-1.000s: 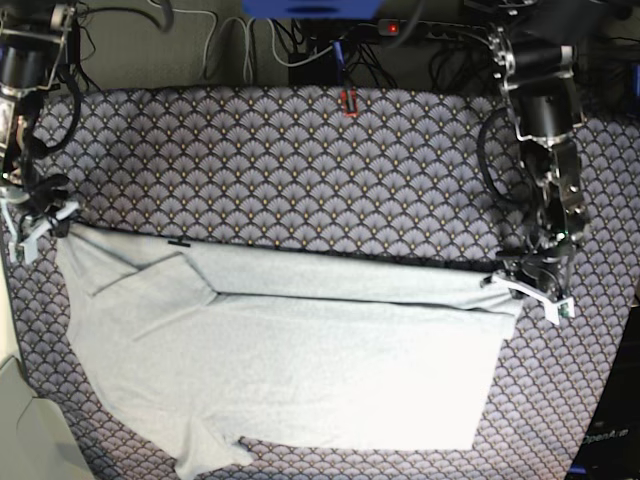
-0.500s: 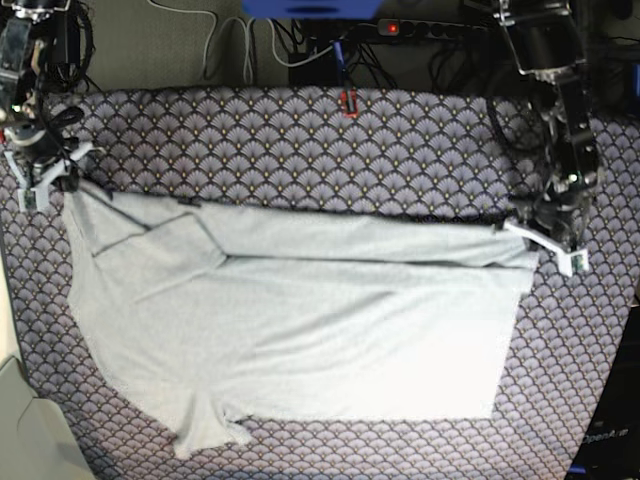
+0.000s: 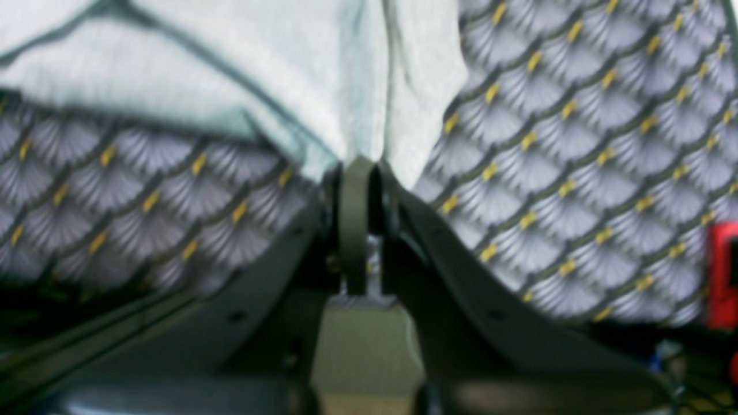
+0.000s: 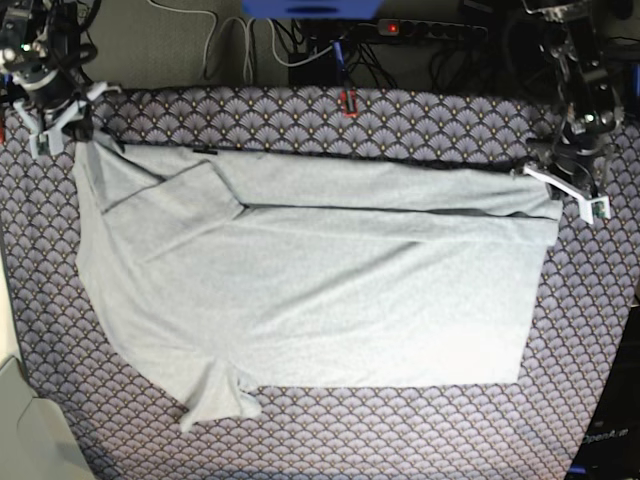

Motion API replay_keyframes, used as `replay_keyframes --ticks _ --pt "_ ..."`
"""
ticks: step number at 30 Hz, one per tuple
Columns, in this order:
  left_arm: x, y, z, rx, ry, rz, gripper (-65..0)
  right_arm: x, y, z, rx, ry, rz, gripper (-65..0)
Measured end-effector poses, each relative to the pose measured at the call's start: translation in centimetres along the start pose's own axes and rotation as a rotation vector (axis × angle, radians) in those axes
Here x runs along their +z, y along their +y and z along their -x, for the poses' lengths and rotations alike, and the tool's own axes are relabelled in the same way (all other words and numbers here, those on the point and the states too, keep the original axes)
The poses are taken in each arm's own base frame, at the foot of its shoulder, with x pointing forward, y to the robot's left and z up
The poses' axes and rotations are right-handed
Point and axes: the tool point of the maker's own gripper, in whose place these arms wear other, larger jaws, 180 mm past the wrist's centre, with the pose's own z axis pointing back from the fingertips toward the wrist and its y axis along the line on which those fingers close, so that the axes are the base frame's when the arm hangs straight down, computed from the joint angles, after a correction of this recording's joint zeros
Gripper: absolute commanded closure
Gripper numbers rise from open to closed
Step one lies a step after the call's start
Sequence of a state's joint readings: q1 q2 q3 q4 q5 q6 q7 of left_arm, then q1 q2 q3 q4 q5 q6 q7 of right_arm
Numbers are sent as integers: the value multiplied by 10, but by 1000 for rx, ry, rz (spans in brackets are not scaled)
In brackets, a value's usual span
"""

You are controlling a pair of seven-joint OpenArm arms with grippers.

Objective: Fold the T-shirt properly
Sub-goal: 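Drag the folded shirt toward the robot with both grippers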

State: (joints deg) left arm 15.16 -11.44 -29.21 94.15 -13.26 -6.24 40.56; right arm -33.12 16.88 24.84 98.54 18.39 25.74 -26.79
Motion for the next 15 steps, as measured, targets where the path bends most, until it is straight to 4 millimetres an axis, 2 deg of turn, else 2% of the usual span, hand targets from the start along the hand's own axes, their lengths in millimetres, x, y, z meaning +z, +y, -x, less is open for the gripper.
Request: replay_keyframes --ticks 9,15 --pt "16 7 28 -34 59 -10 -4 10 6 21 -5 47 -9 0" --pt "17 10 29 -44 62 -16 -4 17 -14 19 -12 37 44 0"
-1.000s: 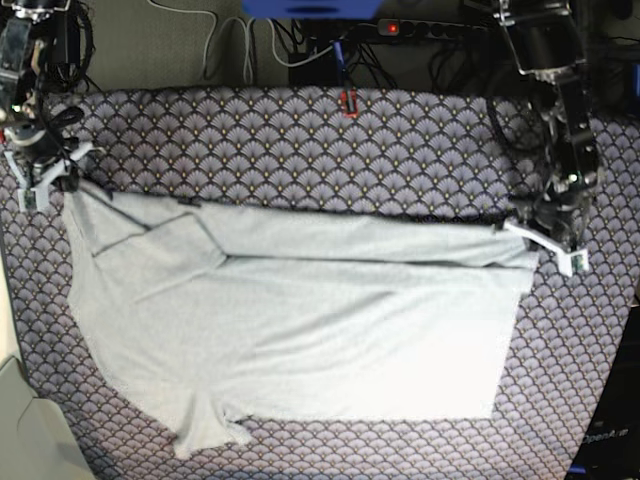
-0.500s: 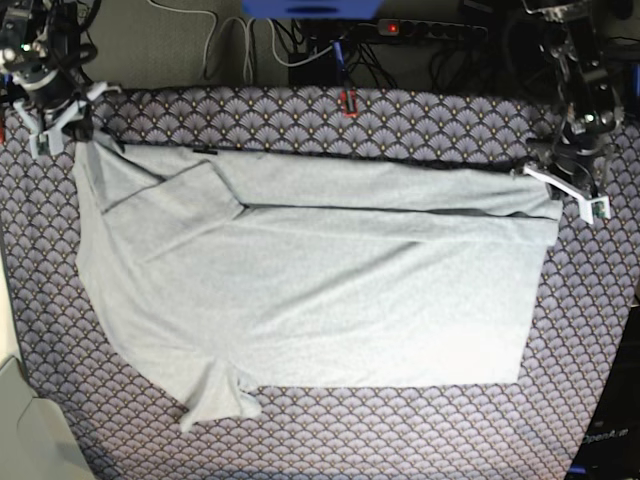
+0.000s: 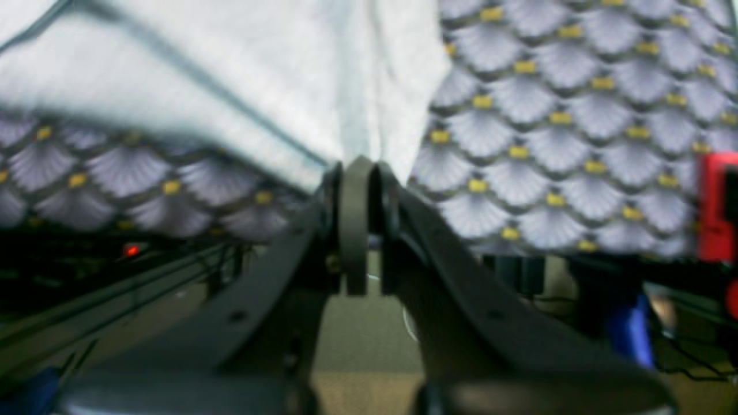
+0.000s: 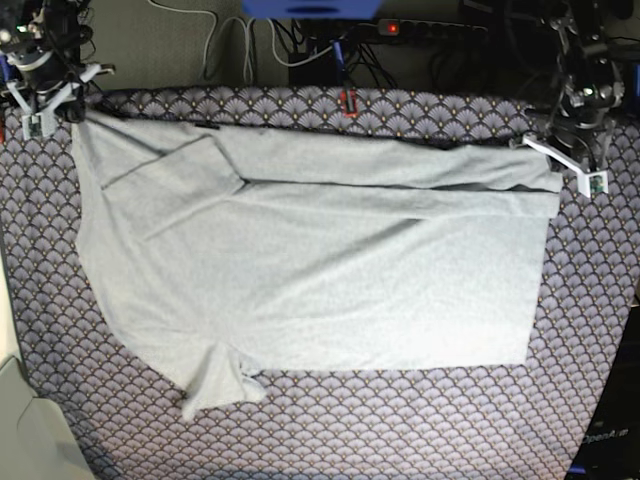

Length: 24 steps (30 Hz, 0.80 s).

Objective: Fold the T-shirt properly
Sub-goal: 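Drag the folded shirt toward the robot with both grippers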

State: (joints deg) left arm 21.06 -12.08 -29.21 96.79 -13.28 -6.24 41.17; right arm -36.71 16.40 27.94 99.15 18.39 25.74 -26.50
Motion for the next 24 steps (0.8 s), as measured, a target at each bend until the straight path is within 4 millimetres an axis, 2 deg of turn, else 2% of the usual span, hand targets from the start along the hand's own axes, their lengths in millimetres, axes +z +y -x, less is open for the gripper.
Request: replay_keyframes --ticks 6,16,24 --pt "2 14 -4 21 -12 -30 -4 1 -6 -3 26 4 4 0" --pt "2 18 -4 5 -6 -34 -4 -3 -17 11 2 38 13 0" --pt "2 19 -1 2 2 -34 -4 -3 -17 12 3 43 13 0"
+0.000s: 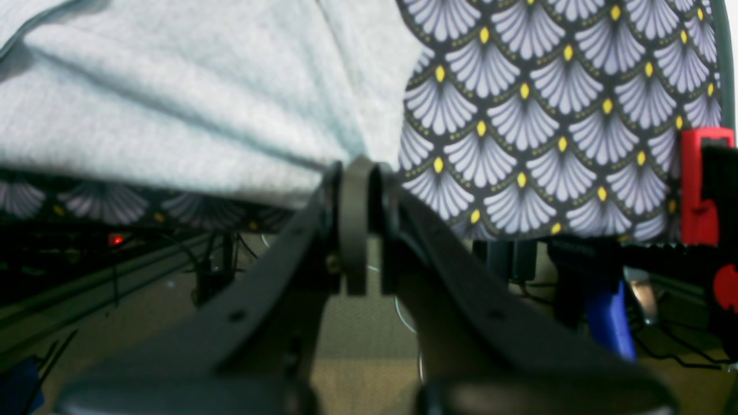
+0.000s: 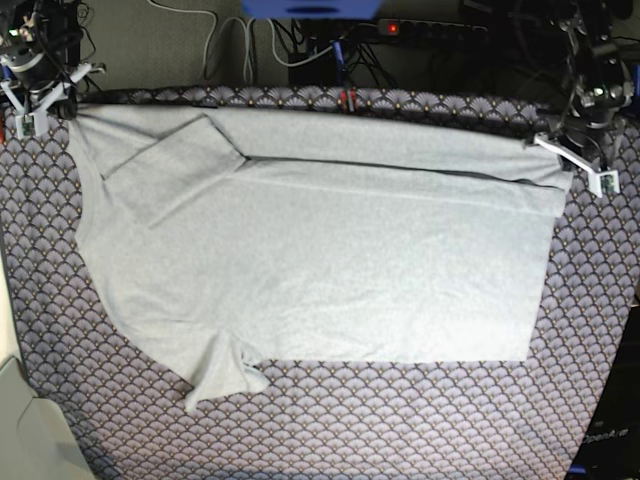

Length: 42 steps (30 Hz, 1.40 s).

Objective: Fold the T-shirt properly
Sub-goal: 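Drag the folded shirt toward the robot with both grippers, then release and move both grippers to the shirt's hem corners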

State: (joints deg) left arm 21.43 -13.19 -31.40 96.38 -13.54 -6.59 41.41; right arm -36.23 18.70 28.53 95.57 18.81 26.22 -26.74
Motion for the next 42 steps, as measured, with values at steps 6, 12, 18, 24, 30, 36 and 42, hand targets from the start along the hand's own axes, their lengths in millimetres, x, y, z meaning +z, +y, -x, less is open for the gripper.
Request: replay_keyframes --ticks 6,12,18,24,30,36,42 --pt "0 0 2 -1 5 0 -111 0 1 1 -5 3 -2 -27" --pt "1 4 1 -3 4 -15 -326 0 -1 1 1 8 7 -248" --pt "2 9 0 7 -2 -23 -364 6 -16 -5 -42 -23 37 -364" --pt "10 56 -30 90 -86 -146 -364 22 -65 -32 -69 -94 151 -363" --pt "11 66 -86 144 -221 -163 -364 7 -89 -106 4 -229 159 -365" --pt "3 49 -110 212 -261 -136 -363 -72 -44 -188 103 -272 -68 -365" --pt "-12 24 -147 271 -273 -62 -362 -135 -28 -221 143 -163 -115 -365"
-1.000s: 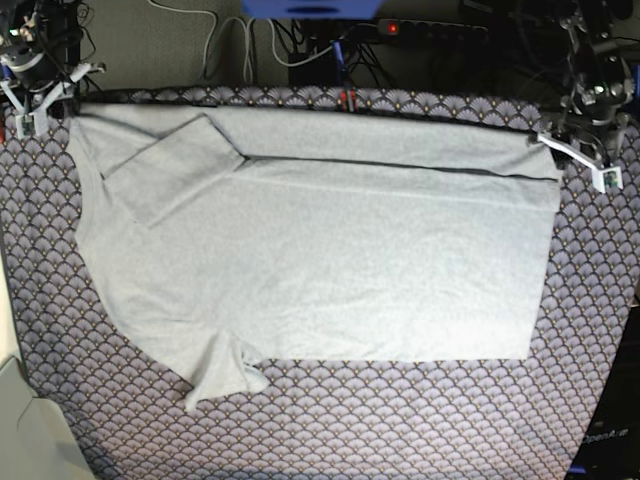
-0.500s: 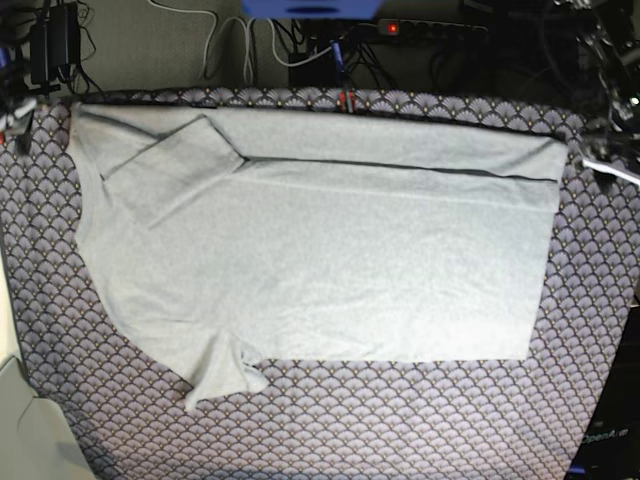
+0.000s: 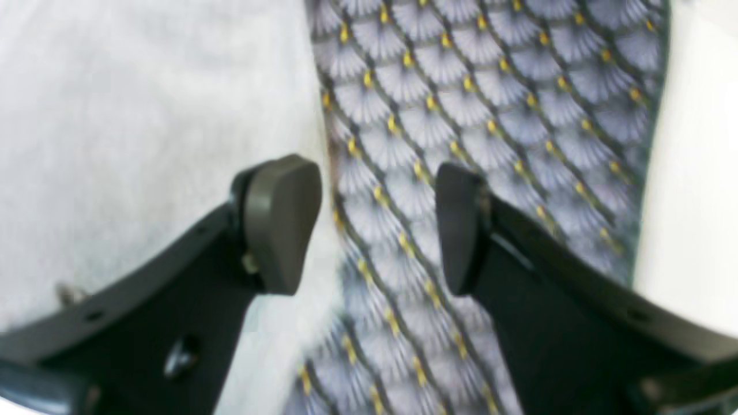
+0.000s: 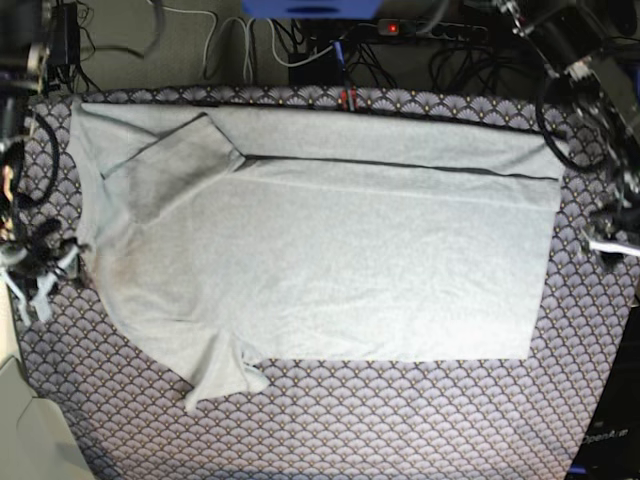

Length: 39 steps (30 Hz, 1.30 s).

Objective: Fold the T-shirt properly
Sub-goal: 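Release and move both grippers to the shirt's hem corners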

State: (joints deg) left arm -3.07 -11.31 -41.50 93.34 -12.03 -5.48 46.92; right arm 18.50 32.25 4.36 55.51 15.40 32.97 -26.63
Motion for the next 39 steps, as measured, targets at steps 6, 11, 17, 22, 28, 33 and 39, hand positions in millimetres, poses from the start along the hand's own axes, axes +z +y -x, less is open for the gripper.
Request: replay_keyframes --ticks 6,11,17,22,28,33,39 --pt "-39 -44 9 -6 53 98 -362 -30 4 -38 -12 -91 -36 -365" --pt "-73 -65 16 -101 48 124 -362 -54 7 -40 -40 -91 -34 -365" --pt "-102 -72 16 -153 -3 98 -362 -71 32 -53 -20 -135 -64 -365" --pt "-118 -89 43 -105 6 124 -362 -74 23 -58 -19 -163 13 -365" --pt "-130 -98 26 -68 -38 126 -362 -73 22 -60 -10 -180 17 -365" --pt "-130 -101 20 -62 -51 132 -362 -74 13 -54 -35 -182 79 -365" --pt "-129 -99 19 -65 -52 128 -362 -75 4 -12 -80 -137 134 -365"
